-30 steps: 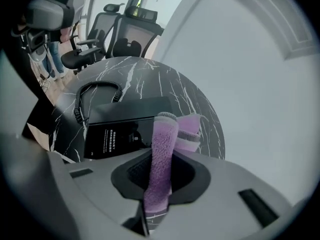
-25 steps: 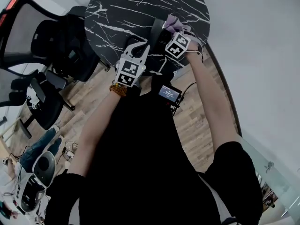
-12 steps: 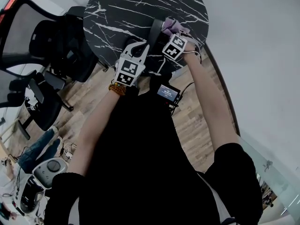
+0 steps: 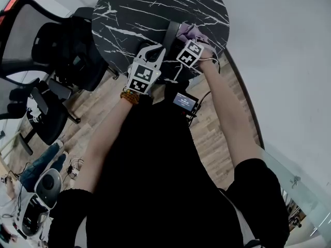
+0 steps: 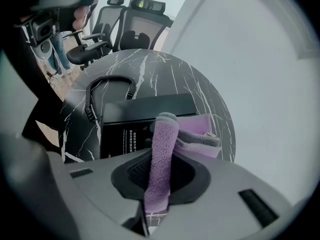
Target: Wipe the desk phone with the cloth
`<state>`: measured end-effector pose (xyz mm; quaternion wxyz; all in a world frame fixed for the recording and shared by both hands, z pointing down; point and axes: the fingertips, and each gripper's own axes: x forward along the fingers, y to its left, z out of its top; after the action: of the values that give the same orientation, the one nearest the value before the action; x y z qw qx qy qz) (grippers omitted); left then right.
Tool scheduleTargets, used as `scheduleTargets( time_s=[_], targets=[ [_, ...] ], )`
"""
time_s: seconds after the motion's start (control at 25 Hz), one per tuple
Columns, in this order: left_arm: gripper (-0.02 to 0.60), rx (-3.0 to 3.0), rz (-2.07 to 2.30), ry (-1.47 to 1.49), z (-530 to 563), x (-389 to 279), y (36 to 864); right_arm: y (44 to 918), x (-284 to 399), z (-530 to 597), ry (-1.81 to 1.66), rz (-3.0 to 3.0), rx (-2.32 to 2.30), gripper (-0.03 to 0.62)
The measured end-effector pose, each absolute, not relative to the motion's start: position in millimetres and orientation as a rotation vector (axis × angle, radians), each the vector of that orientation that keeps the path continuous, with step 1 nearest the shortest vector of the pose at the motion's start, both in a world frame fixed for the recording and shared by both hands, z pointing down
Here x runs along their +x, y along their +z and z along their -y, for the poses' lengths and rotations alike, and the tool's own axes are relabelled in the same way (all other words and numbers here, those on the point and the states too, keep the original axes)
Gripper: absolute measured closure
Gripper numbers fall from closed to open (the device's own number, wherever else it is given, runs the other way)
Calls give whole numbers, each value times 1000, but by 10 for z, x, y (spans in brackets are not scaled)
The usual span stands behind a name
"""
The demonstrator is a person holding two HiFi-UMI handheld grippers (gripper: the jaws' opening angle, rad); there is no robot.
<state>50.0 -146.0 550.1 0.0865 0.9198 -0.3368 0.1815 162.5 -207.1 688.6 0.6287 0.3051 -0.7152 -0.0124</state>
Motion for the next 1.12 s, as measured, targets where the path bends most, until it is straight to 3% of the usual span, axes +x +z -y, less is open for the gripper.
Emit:
scheduleTargets(
  time_s=[1.12],
  targets=[
    [569, 2714, 1021, 507, 1496, 452, 5486, 7109, 1347, 1603, 33, 1656, 668, 533]
  ],
)
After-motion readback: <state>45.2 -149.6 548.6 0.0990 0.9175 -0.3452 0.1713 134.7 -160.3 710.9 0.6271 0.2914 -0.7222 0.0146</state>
